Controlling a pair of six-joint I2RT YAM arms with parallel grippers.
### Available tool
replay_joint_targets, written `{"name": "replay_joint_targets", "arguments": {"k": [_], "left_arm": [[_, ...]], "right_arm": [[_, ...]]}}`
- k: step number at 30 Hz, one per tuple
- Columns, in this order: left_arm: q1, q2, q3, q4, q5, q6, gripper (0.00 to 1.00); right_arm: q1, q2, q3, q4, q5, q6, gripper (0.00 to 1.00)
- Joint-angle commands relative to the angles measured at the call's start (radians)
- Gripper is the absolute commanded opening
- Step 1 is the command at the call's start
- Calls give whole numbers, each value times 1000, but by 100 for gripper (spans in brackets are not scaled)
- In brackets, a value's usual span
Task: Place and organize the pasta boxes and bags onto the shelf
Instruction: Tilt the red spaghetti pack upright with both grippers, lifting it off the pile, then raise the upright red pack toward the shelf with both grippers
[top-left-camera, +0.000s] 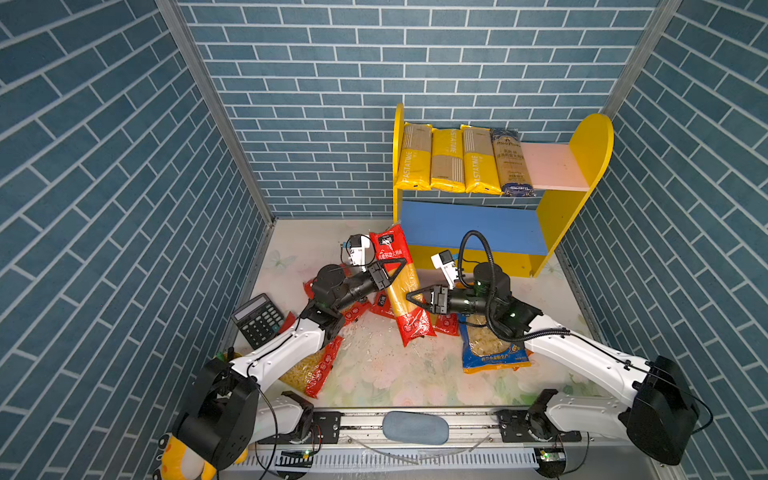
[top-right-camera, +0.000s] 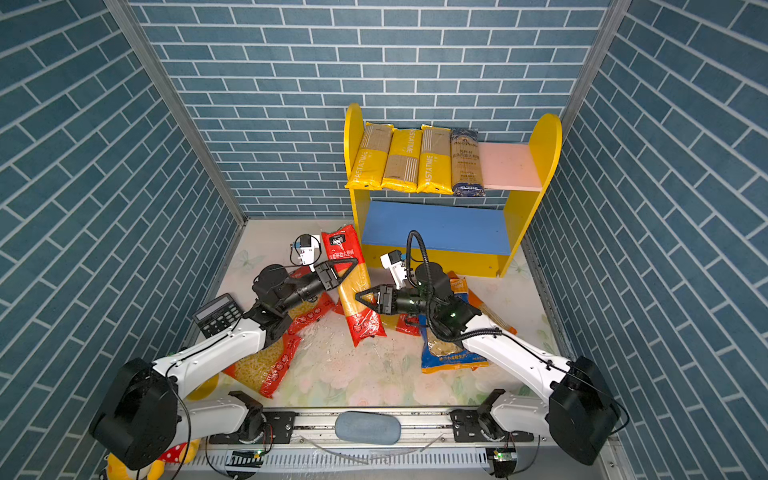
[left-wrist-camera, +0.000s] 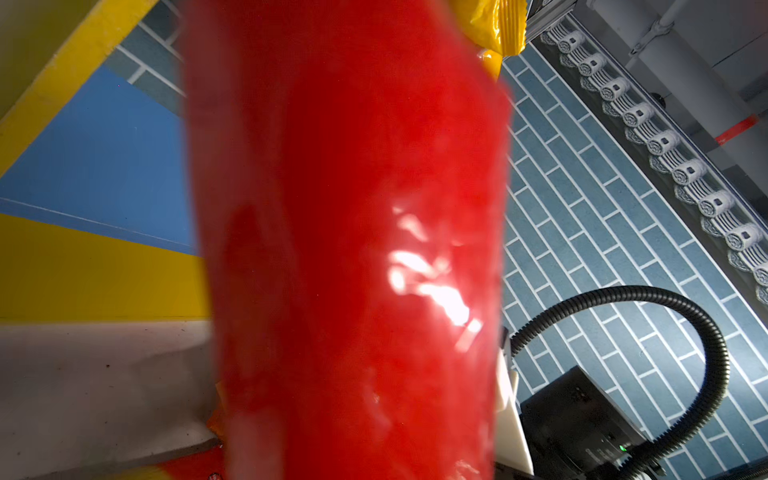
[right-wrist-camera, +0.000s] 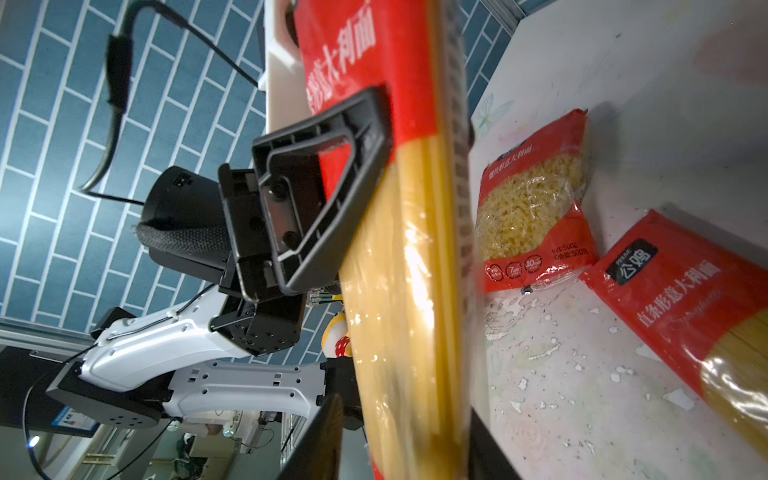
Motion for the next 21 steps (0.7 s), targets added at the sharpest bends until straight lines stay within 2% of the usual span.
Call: {"name": "replay_joint_targets", "arguments": {"k": [1, 8, 14, 21], "left_arm": [[-4, -23, 102, 36, -13, 43, 19], [47, -40, 209, -11, -95, 52, 16], [83, -63, 254, -34, -221, 50, 11], [63, -36, 244, 52, -318, -10, 11]], "right_arm": [[7, -49, -21, 146, 14, 16, 52], [8, -61, -110, 167, 79, 39, 64], [8, -60, -133, 216, 151, 67, 70], [11, -4, -127, 443, 192, 183, 70]]}}
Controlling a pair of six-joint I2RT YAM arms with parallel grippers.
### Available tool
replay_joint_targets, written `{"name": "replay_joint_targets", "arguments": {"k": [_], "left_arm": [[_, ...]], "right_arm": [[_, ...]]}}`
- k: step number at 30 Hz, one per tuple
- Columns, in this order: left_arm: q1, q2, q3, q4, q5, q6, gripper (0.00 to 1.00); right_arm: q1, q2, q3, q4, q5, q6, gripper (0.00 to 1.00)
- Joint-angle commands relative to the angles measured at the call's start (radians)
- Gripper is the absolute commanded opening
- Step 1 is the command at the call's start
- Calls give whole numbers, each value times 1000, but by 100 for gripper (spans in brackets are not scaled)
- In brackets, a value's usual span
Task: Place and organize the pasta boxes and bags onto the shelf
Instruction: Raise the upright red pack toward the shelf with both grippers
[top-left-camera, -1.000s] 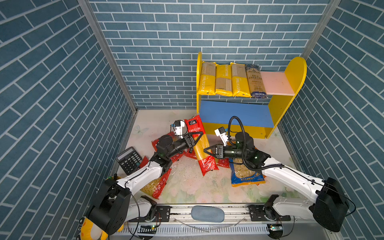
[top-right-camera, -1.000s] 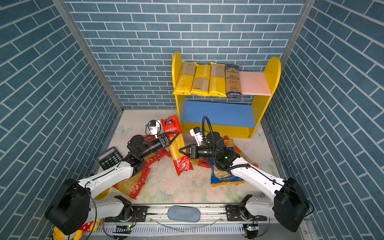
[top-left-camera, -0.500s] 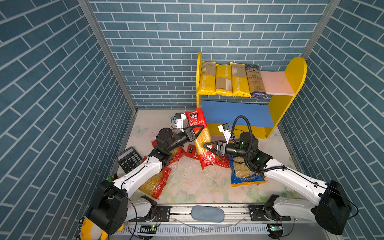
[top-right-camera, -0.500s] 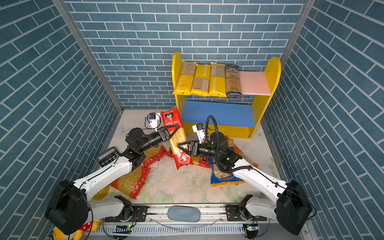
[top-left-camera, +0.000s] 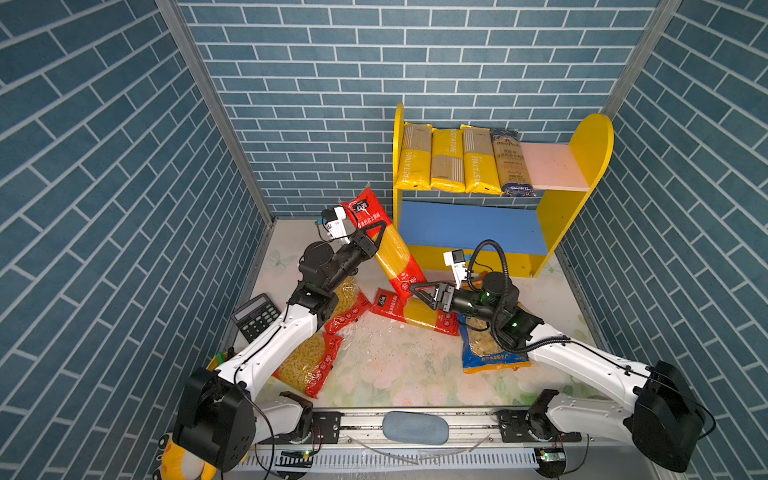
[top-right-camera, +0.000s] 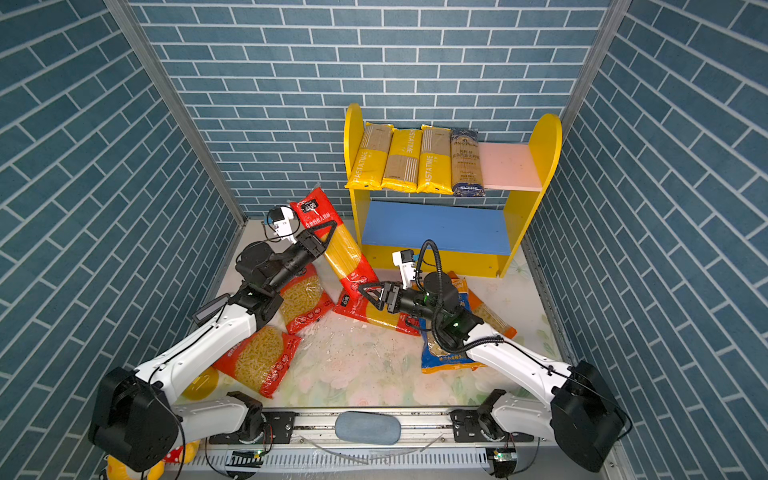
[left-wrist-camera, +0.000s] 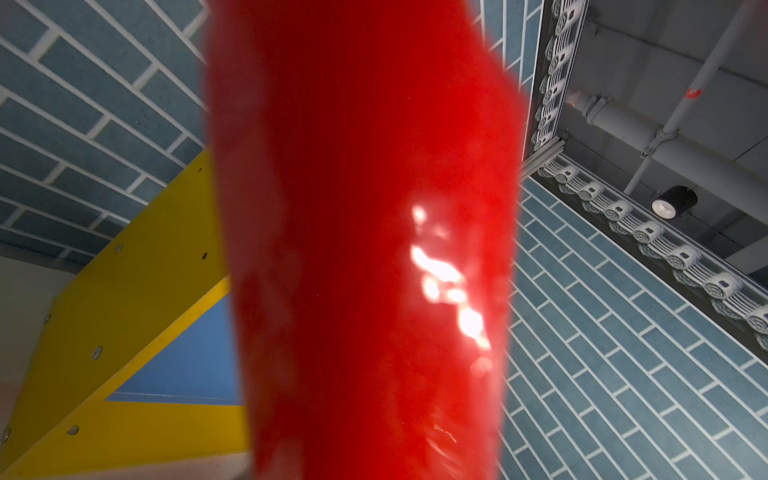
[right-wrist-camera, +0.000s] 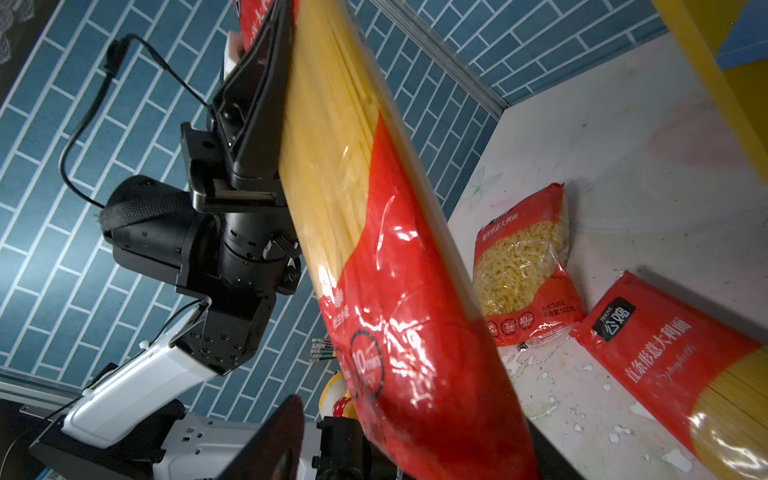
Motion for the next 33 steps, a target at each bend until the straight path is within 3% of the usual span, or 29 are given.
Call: {"name": "replay_joint_targets", "arguments": {"k": [1, 6, 14, 24, 33], "left_arm": [[-27, -27, 41, 172, -79, -33, 11], [-52, -30, 8, 230, -157, -55, 12], [-80, -30, 10, 213, -180, -62, 16], [-89, -33, 8, 192, -186, -64, 30], [-86, -52, 19, 162, -184, -56, 58]], "right_arm": [[8, 31, -7, 217, 41, 94, 71], [10, 73, 27, 296, 79, 119, 71], [11, 140, 77, 423, 92, 160, 65], [11, 141, 119, 451, 99, 151, 27], [1, 119, 187, 395, 115, 70, 11]]}}
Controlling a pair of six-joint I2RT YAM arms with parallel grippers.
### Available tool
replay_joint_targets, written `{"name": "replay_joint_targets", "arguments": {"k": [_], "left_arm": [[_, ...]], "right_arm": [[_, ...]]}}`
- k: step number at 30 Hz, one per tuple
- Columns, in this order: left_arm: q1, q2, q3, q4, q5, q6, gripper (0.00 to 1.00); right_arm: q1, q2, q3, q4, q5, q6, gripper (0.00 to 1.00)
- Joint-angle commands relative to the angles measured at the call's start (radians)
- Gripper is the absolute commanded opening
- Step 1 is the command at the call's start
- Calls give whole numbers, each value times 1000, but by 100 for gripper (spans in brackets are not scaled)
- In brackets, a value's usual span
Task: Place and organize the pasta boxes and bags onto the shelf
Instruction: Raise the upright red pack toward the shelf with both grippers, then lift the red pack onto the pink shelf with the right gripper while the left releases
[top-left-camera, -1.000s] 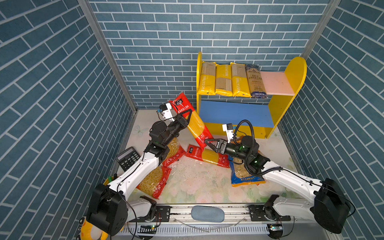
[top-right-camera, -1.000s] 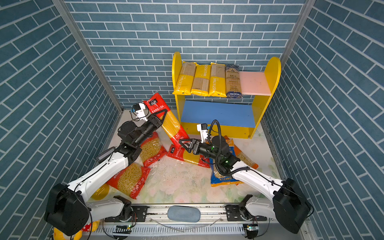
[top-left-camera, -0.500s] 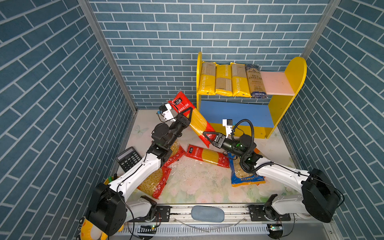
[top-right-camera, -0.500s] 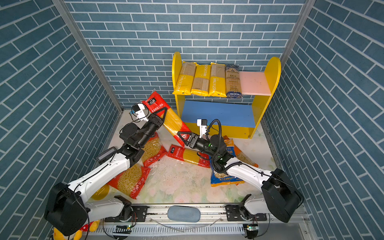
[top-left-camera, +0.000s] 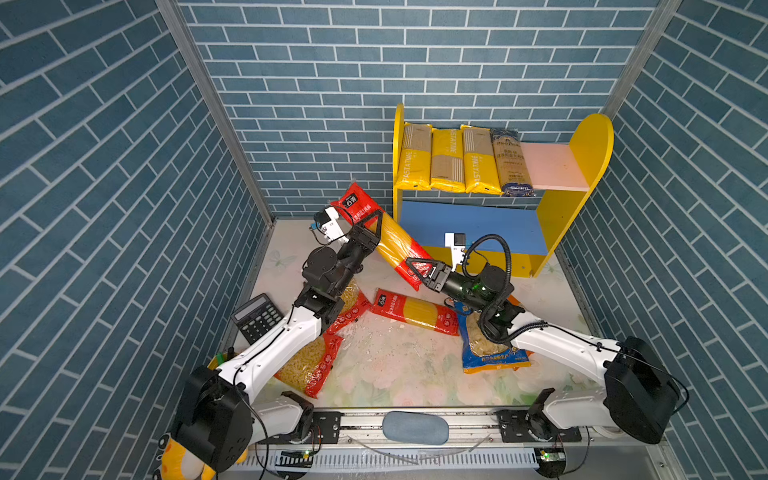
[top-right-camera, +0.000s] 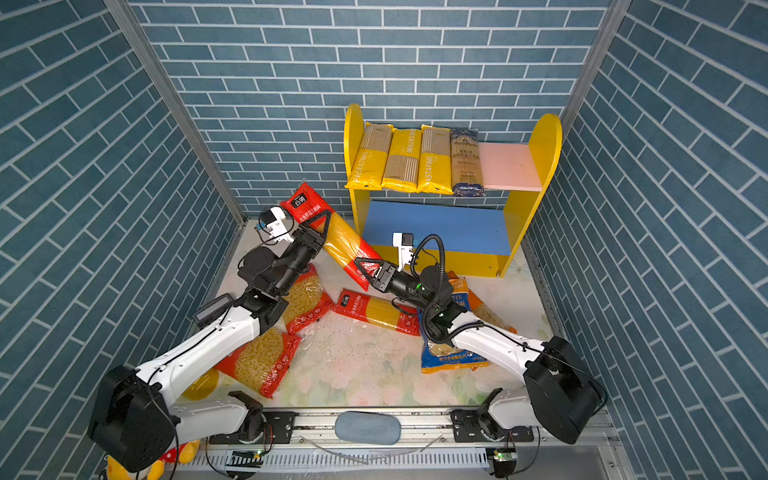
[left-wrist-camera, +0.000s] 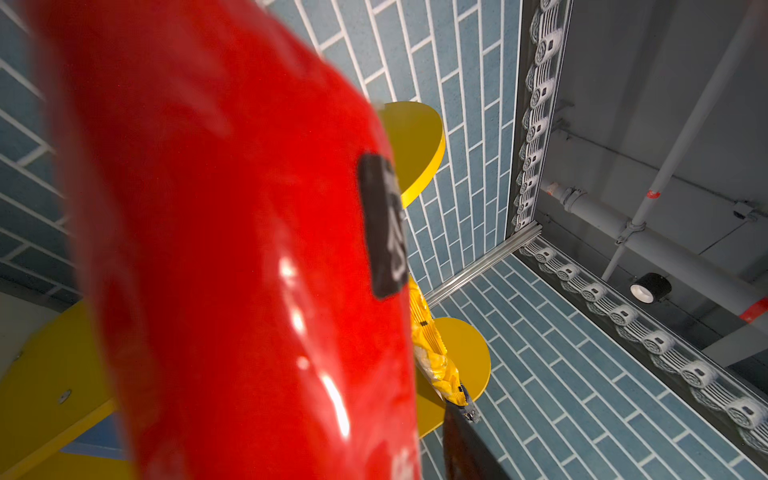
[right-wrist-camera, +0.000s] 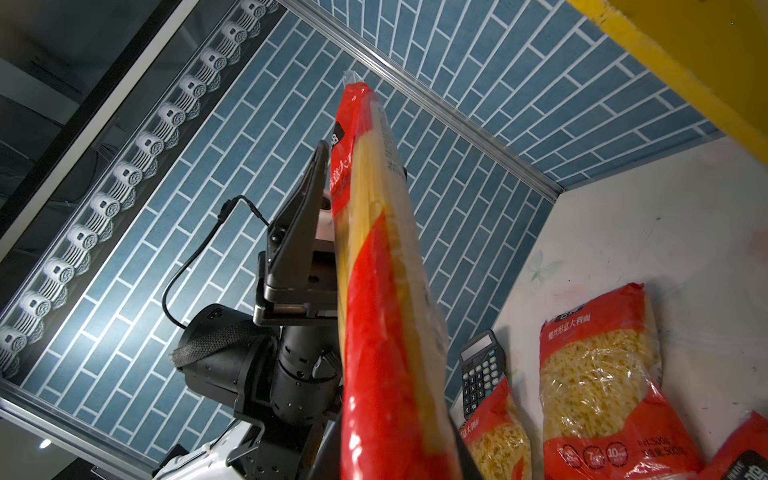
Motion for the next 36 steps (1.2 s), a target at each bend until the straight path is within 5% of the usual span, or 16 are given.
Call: {"name": "replay_joint_targets", "arguments": {"k": [1, 8, 23, 36], "left_arm": [[-11, -51, 25, 63, 47, 24, 61], [40, -116, -6, 6, 100, 55, 78], [11, -171, -163, -26, 157, 98, 82], [-103, -83, -221, -17, 122, 133, 80]], "right_arm": [[-9, -36, 108, 82, 22, -52, 10], [-55, -54, 218, 46, -28, -74, 0], [-160, -135, 470, -149, -126, -227, 0], [-314, -269, 507, -343, 52, -380, 0]]}}
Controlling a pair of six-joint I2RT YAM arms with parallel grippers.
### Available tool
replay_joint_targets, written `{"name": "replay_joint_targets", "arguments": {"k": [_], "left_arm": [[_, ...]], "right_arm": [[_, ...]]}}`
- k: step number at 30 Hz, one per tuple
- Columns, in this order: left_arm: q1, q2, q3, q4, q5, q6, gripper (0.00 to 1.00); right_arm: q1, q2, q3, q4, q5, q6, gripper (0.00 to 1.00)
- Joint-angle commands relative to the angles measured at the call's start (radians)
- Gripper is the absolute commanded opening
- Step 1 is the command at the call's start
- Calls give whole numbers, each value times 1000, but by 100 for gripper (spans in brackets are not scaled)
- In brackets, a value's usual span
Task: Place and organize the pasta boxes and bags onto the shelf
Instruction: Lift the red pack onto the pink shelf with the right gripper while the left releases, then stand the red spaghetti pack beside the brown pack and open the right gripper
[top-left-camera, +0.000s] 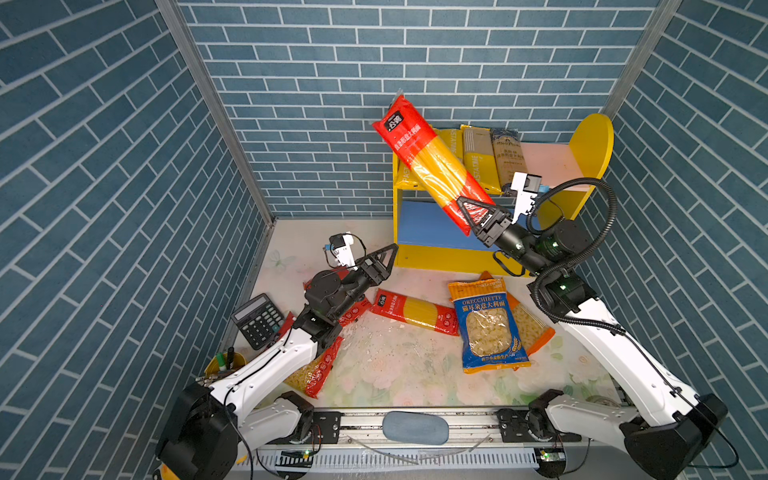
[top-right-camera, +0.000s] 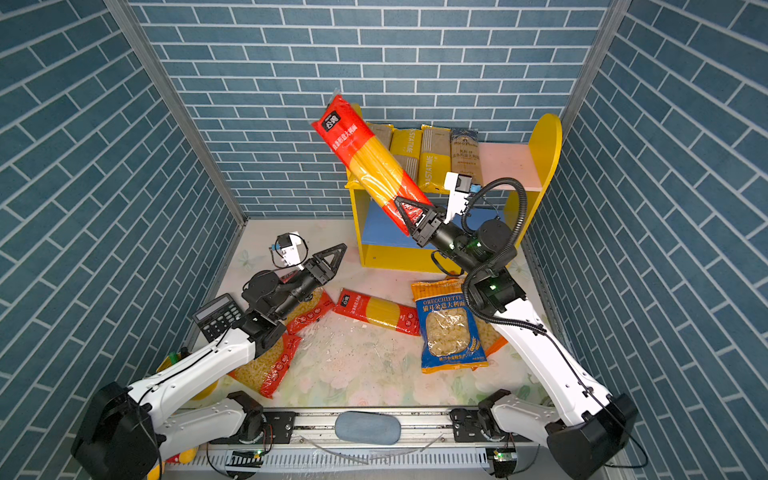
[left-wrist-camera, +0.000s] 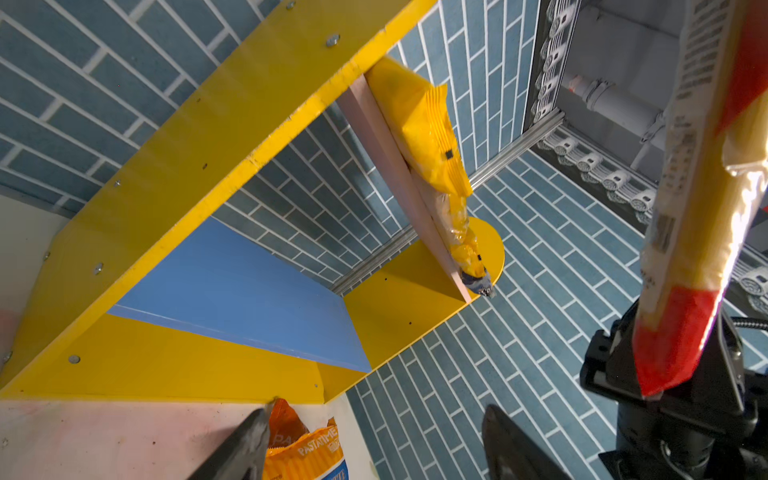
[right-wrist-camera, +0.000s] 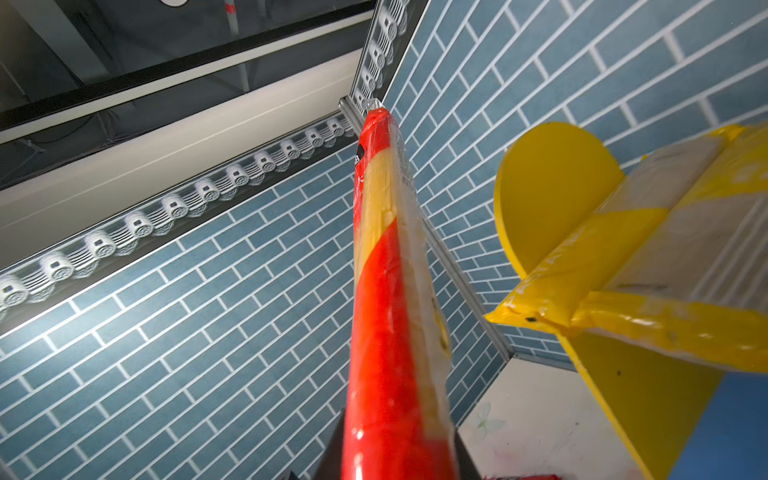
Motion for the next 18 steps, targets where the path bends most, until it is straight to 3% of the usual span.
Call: {"name": "replay_joint_targets", "arguments": {"k": [1, 10, 18], "left_arm": [[-28, 29, -14, 20, -7, 24, 80], [-66, 69, -33, 36, -19, 21, 79], [-73, 70, -47, 43, -16, 17, 79]], "right_arm": [[-53, -71, 92, 89, 125, -79, 0], [-234, -96, 171, -117, 237, -72, 0], [-396, -26, 263, -219, 239, 12, 0]]}}
